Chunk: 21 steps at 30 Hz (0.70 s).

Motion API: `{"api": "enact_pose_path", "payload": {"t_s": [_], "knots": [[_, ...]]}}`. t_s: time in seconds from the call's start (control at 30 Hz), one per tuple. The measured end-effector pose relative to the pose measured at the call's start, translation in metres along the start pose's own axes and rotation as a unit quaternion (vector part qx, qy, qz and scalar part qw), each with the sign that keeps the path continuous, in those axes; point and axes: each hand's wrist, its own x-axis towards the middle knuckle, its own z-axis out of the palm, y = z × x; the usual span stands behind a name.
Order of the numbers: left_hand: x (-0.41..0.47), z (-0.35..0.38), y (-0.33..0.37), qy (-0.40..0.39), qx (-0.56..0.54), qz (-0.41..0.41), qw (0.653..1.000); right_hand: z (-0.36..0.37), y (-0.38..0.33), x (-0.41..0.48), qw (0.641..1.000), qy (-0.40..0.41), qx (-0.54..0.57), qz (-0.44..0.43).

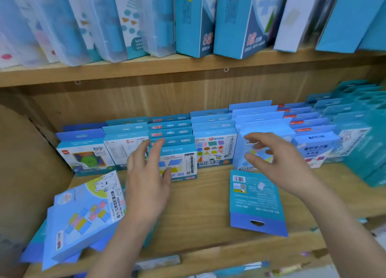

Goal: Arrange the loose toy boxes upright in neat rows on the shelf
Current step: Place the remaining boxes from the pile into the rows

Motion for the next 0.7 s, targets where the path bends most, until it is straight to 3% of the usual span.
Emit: {"api": "enact_pose_path", "payload": {"t_s": [0.07, 0.17, 0.3, 0.37, 0.5, 0.6, 0.7], "knots": [[-0.01, 0.005, 0.014, -0.016, -0.059, 0.068, 0.996, -0.002, 0.015, -0.027, 0.999, -0.005, -0.01, 0.031], [-0.032, 0.019, 0.038, -0.14, -0.137, 0.168, 0.966, 0.002, 0.032, -0.062, 0.996, -0.011, -0.037, 0.079], [-0.061, 0.047, 0.061, -0.343, -0.127, 0.222, 0.904, 0.009, 0.04, -0.099, 0.99, 0.01, -0.012, 0.14], [-0.07, 0.059, 0.068, -0.383, -0.087, 0.239, 0.888, 0.014, 0.043, -0.112, 0.987, 0.007, 0.006, 0.158], [-0.078, 0.075, 0.079, -0.357, -0.096, 0.255, 0.894, 0.013, 0.05, -0.129, 0.982, 0.0, 0.052, 0.181], [-0.078, 0.077, 0.088, -0.252, -0.135, 0.294, 0.912, 0.001, 0.052, -0.135, 0.972, -0.023, 0.145, 0.184], [-0.065, 0.062, 0.104, -0.162, -0.177, 0.223, 0.945, -0.014, 0.06, -0.131, 0.977, -0.066, 0.142, 0.143]]}}
